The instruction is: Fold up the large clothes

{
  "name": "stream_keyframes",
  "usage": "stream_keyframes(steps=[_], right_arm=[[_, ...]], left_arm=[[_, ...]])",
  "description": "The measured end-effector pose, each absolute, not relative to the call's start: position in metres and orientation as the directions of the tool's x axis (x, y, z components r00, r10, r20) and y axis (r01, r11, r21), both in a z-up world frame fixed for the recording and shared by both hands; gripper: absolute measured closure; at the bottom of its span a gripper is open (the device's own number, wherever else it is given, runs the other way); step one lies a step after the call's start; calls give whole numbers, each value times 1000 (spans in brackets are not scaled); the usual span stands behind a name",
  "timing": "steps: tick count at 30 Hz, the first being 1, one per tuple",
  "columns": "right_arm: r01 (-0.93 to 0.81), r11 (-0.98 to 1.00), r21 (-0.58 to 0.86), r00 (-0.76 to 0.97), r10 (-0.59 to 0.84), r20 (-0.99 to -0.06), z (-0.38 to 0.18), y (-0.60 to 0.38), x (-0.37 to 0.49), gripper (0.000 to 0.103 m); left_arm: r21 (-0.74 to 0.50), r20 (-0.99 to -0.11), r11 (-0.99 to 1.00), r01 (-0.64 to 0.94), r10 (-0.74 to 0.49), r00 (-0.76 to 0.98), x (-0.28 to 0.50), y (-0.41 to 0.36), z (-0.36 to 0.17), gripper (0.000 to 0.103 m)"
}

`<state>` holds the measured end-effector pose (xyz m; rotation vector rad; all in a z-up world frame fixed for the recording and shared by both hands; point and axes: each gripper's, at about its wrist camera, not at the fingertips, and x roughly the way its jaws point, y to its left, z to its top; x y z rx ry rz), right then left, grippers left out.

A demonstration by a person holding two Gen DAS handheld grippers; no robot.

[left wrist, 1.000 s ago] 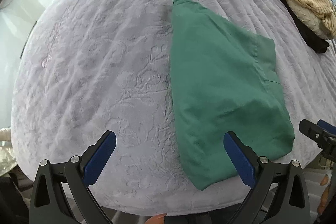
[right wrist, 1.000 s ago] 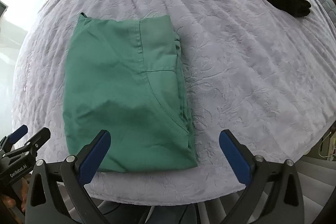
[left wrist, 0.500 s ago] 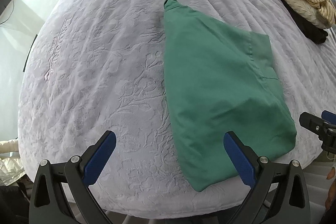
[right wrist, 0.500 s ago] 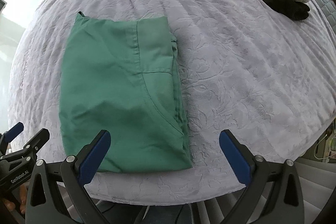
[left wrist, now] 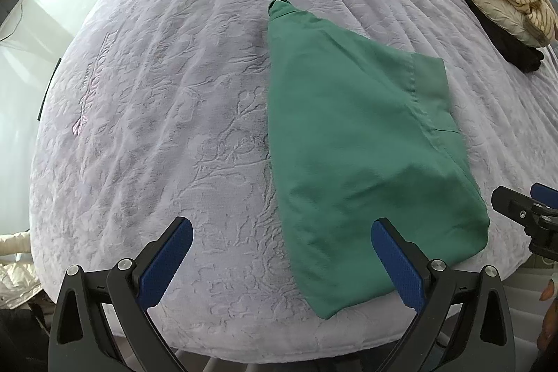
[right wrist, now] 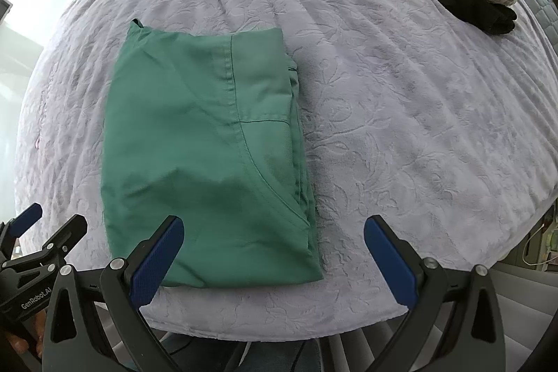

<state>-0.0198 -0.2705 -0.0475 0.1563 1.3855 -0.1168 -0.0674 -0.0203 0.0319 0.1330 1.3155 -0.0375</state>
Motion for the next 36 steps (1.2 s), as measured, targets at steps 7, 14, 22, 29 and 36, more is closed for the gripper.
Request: stream_keyframes(steps=[7, 14, 22, 29, 36], right_arm=[[168, 985, 43, 181, 12, -983, -47, -268, -20, 0], [166, 985, 44, 181, 13, -983, -47, -264, -20, 0], [165, 985, 45, 182, 15, -983, -47, -263, -20, 0], [165, 985, 47, 183, 16, -983, -47, -263, -19, 0], [162, 986, 45, 184, 15, -983, -47, -263, -19, 0]], left_arm=[[77, -967, 992, 97, 50, 251, -68, -22, 32, 0], [77, -967, 992, 99, 50, 250, -68, -22, 32, 0], [76, -967, 992, 102, 48, 252, -69, -23, 33, 0], [78, -967, 991, 106, 50, 251, -70, -24, 32, 0], [81, -966, 991, 110, 51, 254, -70, -24, 33, 0]])
